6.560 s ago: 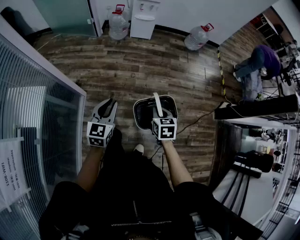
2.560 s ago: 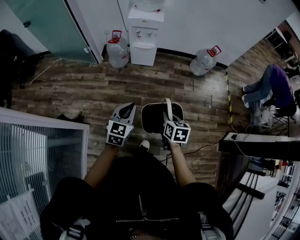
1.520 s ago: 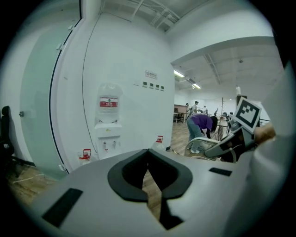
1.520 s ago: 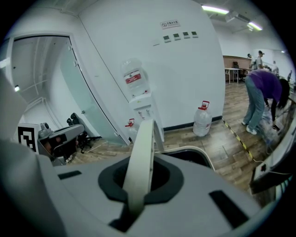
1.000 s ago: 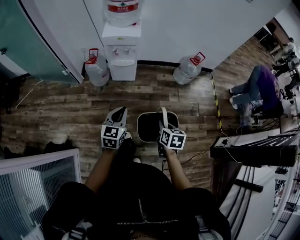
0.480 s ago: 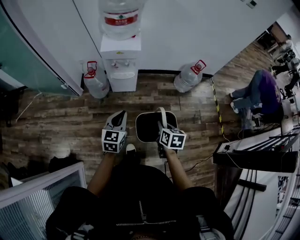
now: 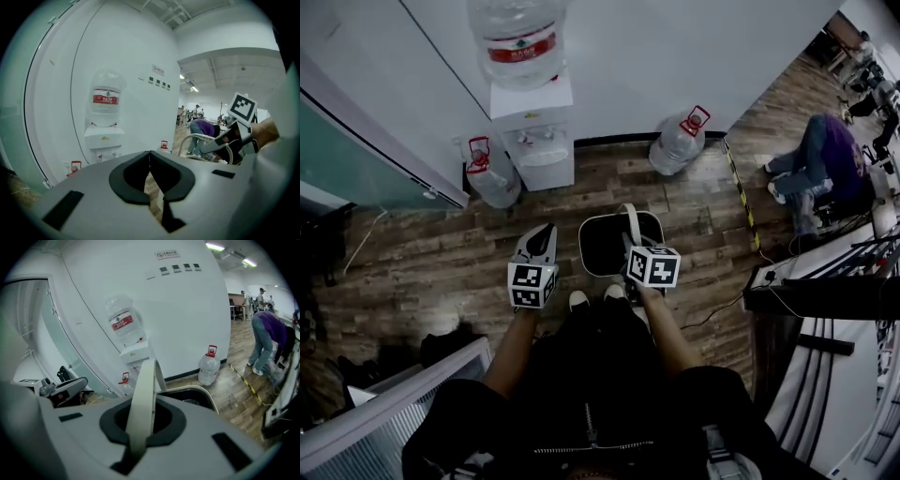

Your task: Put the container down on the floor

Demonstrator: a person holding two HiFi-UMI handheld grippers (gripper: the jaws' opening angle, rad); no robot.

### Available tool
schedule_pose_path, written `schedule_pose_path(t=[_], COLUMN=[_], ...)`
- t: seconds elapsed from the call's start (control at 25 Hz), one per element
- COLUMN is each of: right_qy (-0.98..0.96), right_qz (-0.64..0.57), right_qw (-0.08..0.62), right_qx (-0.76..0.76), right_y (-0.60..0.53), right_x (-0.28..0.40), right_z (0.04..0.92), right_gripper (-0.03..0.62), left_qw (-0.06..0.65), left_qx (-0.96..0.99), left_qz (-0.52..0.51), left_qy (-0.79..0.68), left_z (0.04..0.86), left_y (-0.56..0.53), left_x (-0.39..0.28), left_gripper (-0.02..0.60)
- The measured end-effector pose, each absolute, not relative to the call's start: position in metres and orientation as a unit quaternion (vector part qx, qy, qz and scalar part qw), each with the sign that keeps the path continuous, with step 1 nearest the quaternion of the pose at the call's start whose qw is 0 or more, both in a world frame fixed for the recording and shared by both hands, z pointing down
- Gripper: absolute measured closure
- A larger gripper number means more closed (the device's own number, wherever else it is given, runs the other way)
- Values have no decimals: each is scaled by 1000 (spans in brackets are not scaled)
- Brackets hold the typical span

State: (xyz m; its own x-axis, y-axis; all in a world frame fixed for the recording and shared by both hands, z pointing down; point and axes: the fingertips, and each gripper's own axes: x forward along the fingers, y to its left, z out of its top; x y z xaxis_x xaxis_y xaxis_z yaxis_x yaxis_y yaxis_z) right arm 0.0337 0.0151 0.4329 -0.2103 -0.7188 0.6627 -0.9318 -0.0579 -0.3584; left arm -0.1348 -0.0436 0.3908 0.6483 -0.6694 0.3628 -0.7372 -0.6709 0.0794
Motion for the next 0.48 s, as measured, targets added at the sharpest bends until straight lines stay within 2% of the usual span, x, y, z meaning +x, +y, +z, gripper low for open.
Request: schedule_pose_path(t=[0.48], right_qy=[-669], right_qz=[399], right_qw=[143], right_qx=[611], right_y=[-1], right_x=[53], right_z=[443], right_gripper=[582], left_qw=[112], left_qx=[900], left_qz=[166], left_qy=[-388], left_z=[395], left_y=[-58], left_x=[-114], left_gripper=[566])
